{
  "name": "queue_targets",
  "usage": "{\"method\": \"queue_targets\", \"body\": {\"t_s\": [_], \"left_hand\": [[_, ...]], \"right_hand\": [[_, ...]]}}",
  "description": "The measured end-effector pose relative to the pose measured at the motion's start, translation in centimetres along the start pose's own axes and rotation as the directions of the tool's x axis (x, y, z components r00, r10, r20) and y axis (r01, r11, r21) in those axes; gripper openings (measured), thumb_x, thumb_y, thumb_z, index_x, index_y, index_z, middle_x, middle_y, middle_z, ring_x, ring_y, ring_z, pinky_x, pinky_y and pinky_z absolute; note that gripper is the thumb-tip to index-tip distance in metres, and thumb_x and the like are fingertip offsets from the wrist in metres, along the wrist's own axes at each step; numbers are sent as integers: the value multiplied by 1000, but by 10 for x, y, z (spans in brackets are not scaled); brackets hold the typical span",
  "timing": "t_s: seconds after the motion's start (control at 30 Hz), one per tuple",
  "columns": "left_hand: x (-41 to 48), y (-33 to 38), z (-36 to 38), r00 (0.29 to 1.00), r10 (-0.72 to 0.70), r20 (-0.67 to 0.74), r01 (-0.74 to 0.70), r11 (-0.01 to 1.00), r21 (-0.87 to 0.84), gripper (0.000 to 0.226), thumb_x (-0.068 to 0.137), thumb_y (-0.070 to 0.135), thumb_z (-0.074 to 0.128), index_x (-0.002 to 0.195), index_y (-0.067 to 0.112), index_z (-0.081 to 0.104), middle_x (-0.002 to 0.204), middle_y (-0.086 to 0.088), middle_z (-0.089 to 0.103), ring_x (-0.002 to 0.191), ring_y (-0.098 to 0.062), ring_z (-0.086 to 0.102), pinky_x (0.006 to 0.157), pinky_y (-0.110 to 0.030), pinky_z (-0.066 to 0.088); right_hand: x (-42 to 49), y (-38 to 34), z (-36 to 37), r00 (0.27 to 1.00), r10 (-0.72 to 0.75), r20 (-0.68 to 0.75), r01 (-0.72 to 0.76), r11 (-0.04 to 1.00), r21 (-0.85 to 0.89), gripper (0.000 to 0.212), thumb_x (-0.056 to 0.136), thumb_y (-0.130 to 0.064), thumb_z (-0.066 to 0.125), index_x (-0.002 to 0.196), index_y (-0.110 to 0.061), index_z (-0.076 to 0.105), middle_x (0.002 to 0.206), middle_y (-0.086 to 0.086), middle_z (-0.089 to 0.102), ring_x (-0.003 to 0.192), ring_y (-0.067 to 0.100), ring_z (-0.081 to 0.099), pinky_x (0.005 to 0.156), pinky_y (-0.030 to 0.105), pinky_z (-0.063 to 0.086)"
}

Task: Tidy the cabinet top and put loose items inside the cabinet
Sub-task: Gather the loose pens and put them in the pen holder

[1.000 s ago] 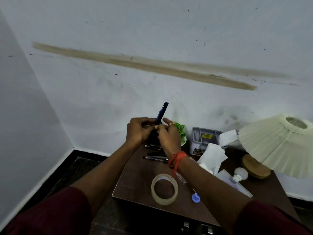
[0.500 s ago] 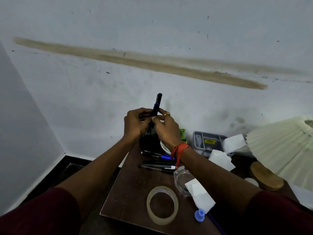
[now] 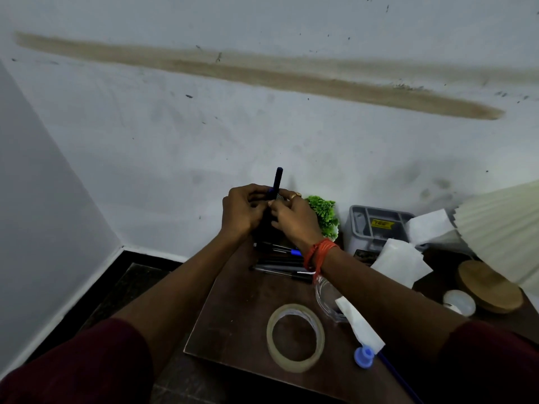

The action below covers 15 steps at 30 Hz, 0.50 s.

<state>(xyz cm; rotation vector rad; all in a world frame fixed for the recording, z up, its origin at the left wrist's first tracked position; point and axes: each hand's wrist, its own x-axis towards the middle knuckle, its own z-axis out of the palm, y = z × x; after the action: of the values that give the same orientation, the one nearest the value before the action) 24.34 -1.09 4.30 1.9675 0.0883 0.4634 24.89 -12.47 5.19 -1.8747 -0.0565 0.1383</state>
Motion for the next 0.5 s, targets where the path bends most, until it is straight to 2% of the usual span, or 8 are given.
{"method": "queue_targets", "body": {"t_s": [0.17,0.27,0.37,0.5], "left_hand": [[-3,0,-1,999,34,-2,-34,999,-4,30,77,0,66,103,12,74,93,1,75,86,0,70,77,-11,54],[-5,-1,-1,999,44,-13,-44,999,-8,29,76,0,68,100,15,74,89,4,74,80,7,68,76,-9,53],[-7,-4,-1,999,41,-33,-42,998,-41,26,76,3,73,100,13,74,91,2,75,83,3,70,79,-13,55],[-14,-9,-2,996,16,-90,-26,994,-110,29,74,2,77,102,8,73,94,-2,75,86,-8,73,83,-24,57]], "right_hand": [[0,6,2,1000,16,6,-16,996,83,50,75,-39,53,123,-26,60,110,-3,71,104,16,66,93,42,53],[-3,8,-2,1000,21,-6,-21,995,99,56,73,-43,54,126,-24,58,106,-4,71,103,17,66,94,42,53],[-7,10,-8,999,35,-10,-33,993,109,48,82,-34,54,128,-21,57,88,-9,69,93,18,69,90,45,55],[-15,12,-12,997,62,-40,-56,989,135,30,87,-26,53,115,-21,62,81,-8,68,91,22,70,89,46,56]]}}
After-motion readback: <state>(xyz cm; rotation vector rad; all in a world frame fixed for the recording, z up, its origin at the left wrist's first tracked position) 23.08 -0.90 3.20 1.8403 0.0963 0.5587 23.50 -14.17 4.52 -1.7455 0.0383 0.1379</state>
